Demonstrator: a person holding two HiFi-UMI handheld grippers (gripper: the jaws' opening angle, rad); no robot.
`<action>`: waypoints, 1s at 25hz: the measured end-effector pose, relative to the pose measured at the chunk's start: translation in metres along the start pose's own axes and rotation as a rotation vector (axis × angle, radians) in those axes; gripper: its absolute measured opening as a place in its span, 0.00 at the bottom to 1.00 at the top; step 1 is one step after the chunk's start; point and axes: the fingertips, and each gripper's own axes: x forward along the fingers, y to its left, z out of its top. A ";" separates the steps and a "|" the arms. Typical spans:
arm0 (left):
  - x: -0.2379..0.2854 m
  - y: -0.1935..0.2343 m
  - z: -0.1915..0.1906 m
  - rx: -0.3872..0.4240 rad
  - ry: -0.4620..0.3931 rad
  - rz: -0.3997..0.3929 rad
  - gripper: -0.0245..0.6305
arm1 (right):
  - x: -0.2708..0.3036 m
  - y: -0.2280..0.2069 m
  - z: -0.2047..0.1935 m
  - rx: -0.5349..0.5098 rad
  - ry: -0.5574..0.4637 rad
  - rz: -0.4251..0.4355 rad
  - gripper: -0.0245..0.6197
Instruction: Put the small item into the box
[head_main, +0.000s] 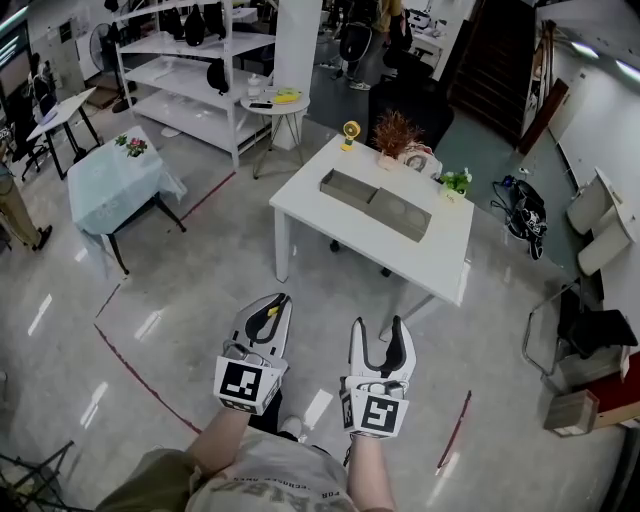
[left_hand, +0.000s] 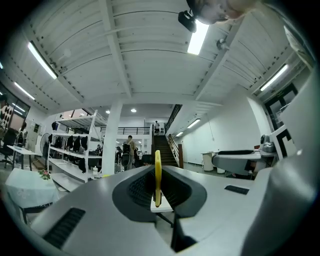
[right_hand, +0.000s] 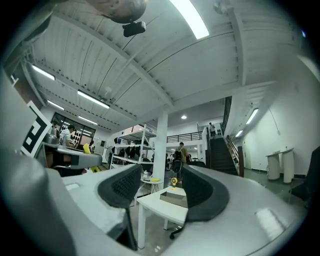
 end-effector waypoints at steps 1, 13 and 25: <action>0.004 0.003 -0.003 0.003 0.004 0.003 0.08 | 0.004 -0.002 -0.002 0.006 0.002 -0.003 0.43; 0.108 0.054 -0.011 -0.034 0.012 -0.033 0.08 | 0.107 -0.017 -0.027 -0.006 0.039 -0.022 0.43; 0.239 0.118 0.004 -0.042 0.014 -0.167 0.08 | 0.237 -0.029 -0.036 -0.026 0.065 -0.092 0.43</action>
